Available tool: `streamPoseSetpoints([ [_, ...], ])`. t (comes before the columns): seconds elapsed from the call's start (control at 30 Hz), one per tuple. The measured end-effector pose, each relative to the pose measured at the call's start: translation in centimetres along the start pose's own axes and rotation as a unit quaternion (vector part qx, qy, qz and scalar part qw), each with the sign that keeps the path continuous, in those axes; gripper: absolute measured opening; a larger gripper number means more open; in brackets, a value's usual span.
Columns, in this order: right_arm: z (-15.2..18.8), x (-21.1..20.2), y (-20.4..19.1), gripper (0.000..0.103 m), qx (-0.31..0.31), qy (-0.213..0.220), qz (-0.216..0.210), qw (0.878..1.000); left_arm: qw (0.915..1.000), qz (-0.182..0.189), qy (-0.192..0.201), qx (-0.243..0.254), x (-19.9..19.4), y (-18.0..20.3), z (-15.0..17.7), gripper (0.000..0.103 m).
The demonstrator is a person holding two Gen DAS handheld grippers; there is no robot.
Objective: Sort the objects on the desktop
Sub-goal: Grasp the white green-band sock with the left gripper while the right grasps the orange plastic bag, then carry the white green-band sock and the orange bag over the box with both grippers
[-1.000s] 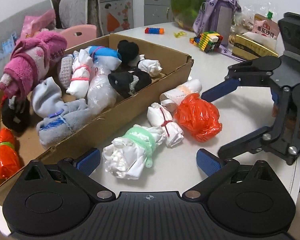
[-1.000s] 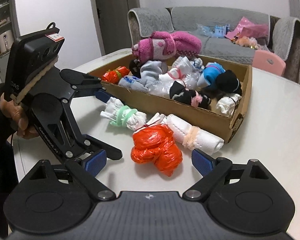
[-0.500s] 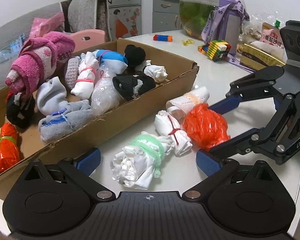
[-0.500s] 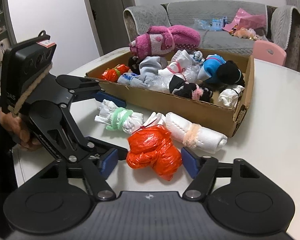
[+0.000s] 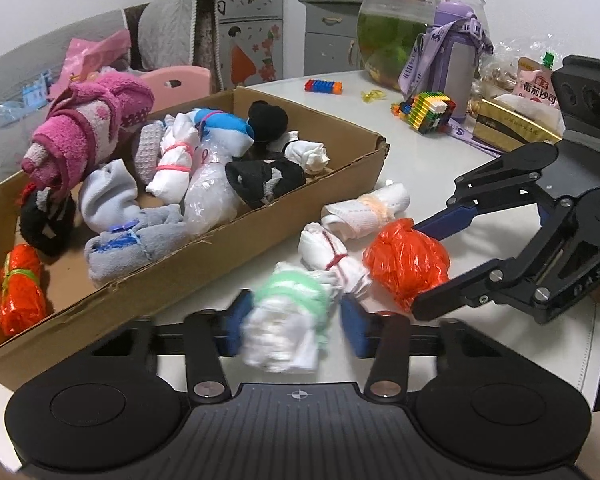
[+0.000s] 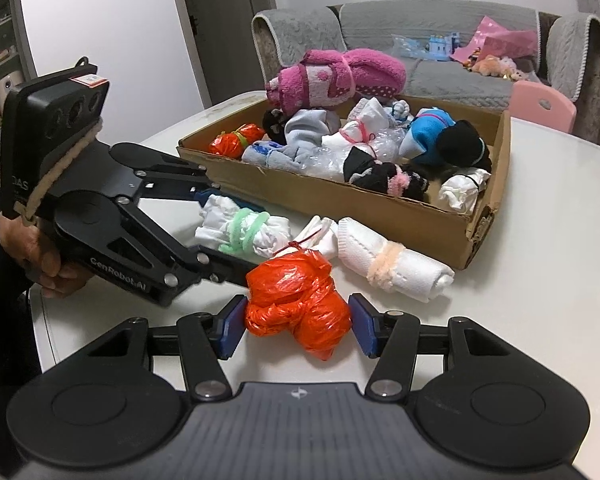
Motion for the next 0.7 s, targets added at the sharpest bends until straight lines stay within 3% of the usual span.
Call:
streamPoseSetpoints([
  [0.47,-0.2,-1.0,0.3,0.051,-0.010,0.002,-0.001,1.000,0.9994,0.000,-0.012,0.032,-3.4,1.1,-0.2,0.043],
  [0.7,-2.1,-3.4,3.5,0.051,0.028,0.052,0.024,0.998,0.9979,-0.058,0.030,-0.002,-6.5,-1.9,-1.7,0.043],
])
Point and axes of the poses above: each gripper's, at about its wrist camera, not at the fingertips, and x roughly the way its jaws point, y to its right, z to its underside, the point moved 8 cm from there along x, roughly the way its jaws point, and after that the axes turned 11 degrees about z, right-handed, at the moved point
